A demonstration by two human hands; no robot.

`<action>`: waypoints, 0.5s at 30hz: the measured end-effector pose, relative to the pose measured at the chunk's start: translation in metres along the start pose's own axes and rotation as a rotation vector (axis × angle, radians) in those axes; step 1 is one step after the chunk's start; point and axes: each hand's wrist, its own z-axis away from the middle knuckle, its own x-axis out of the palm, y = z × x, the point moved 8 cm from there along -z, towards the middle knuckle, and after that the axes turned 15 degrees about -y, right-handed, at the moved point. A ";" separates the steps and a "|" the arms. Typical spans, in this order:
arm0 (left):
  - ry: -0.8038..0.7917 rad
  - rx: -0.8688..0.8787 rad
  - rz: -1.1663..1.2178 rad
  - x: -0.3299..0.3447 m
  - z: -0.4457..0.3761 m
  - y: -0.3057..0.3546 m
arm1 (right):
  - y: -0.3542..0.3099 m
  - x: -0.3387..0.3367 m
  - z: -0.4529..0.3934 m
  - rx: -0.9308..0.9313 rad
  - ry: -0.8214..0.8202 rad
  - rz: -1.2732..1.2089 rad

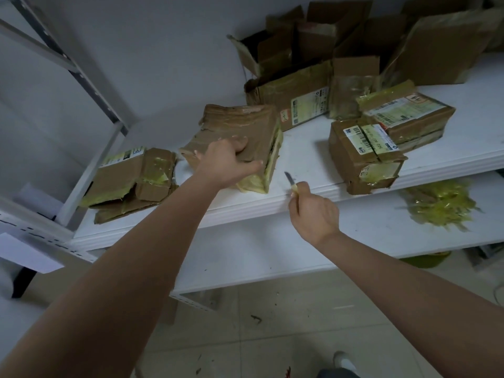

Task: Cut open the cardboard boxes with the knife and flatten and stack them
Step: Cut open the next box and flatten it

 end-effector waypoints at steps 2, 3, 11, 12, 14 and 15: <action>-0.038 0.077 0.067 -0.005 0.007 -0.008 | 0.011 -0.015 -0.010 0.014 0.089 -0.098; -0.071 0.106 0.085 -0.008 0.012 -0.013 | 0.016 -0.020 -0.016 0.016 0.112 -0.160; 0.044 0.019 -0.348 -0.011 0.037 -0.027 | -0.007 -0.052 -0.047 -0.021 0.165 -0.424; 0.072 -0.013 -0.374 -0.006 0.037 -0.025 | -0.013 -0.055 -0.050 -0.045 0.153 -0.357; 0.133 -0.059 -0.418 0.003 0.035 -0.025 | -0.024 -0.059 -0.055 -0.116 0.146 -0.244; 0.164 -0.064 -0.426 0.005 0.034 -0.025 | -0.028 -0.060 -0.056 -0.151 0.153 -0.212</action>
